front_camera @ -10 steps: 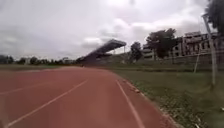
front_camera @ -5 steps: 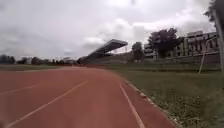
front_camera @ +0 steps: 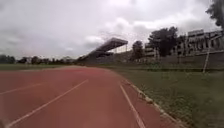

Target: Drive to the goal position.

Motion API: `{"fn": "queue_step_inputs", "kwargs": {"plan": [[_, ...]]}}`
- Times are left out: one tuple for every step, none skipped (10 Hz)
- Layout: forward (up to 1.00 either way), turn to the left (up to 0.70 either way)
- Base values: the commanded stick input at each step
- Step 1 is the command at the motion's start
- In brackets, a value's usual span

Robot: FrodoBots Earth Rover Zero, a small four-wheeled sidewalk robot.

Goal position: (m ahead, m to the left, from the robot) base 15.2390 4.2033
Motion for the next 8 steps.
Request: {"fn": "queue_step_inputs", "kwargs": {"plan": [[0.70,0.14],[0.70,0.14],[0.70,0.14],[0.70,0.14],[0.70,0.00],[0.70,0.00],[0.70,0.00],[0.70,0.00]]}}
